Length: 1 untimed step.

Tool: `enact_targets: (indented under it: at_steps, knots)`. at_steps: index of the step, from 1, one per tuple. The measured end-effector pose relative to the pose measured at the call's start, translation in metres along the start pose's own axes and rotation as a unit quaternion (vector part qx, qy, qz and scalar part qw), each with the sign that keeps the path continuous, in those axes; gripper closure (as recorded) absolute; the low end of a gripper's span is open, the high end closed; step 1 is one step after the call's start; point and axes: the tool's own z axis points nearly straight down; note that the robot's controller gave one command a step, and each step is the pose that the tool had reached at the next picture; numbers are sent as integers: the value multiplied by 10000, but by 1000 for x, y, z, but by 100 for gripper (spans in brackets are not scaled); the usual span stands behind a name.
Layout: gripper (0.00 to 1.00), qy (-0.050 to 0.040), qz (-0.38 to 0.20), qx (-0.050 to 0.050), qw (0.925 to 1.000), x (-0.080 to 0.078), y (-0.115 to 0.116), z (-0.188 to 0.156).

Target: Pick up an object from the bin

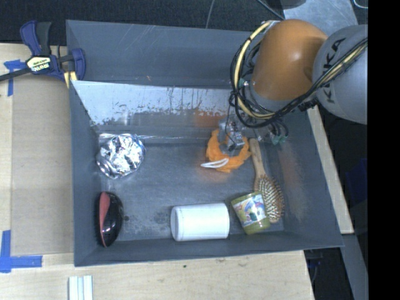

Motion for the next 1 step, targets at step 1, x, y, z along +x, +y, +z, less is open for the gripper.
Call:
enact_targets:
  at_steps: [1]
  knots:
    - [100,-3,770,-3,9970,4,16,41]
